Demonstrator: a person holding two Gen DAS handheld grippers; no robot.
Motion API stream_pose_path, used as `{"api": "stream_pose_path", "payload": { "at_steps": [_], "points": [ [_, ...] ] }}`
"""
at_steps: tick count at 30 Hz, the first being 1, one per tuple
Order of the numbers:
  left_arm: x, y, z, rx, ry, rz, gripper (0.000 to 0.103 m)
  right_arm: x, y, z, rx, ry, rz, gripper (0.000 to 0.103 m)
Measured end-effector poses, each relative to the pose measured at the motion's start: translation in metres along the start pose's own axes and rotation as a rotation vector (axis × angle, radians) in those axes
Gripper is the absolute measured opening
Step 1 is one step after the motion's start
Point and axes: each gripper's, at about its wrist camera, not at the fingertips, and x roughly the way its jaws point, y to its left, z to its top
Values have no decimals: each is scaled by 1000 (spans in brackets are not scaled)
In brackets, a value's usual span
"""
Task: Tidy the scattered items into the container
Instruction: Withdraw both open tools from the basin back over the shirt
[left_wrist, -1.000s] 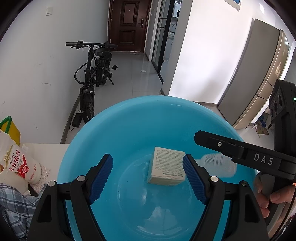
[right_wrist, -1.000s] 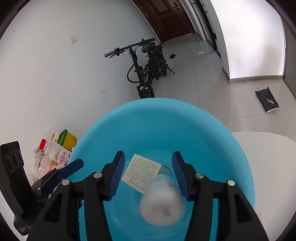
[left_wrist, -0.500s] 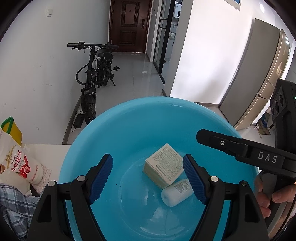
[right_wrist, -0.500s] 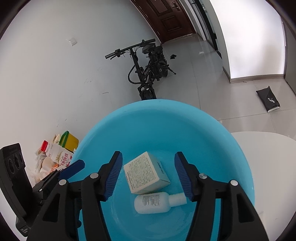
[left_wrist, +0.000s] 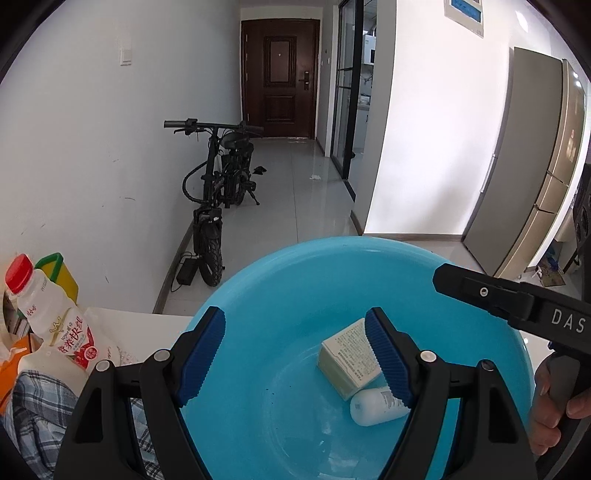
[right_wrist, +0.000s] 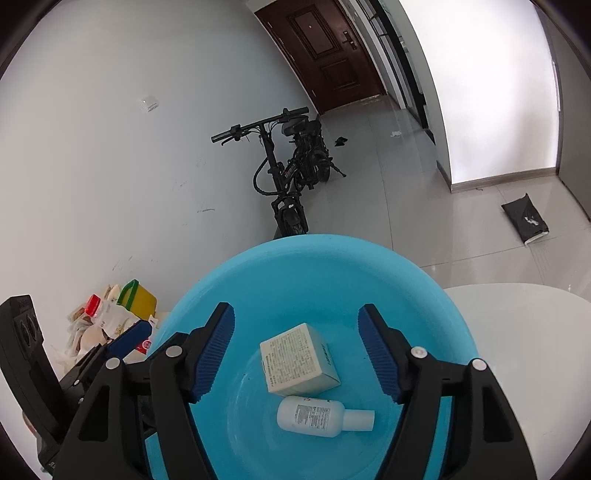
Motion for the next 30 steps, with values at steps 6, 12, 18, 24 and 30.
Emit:
{"api": "stream_pose_path", "payload": {
  "at_steps": [6, 12, 18, 24, 30],
  "points": [
    [-29, 1, 5, 7, -64, -13, 85, -28, 14, 3, -45, -70, 12, 75],
    [-60, 0, 10, 15, -132, -21, 85, -63, 30, 1, -78, -152, 65, 85],
    [-98, -2, 12, 1, -218, -66, 93, -102, 46, -7, -122, -234, 93, 94],
    [-134, -11, 9, 42, -321, -104, 103, -141, 63, -16, -190, -360, 26, 103],
    [-157, -21, 2, 65, -359, -108, 103, -172, 78, -28, -264, -470, -14, 103]
  ]
}}
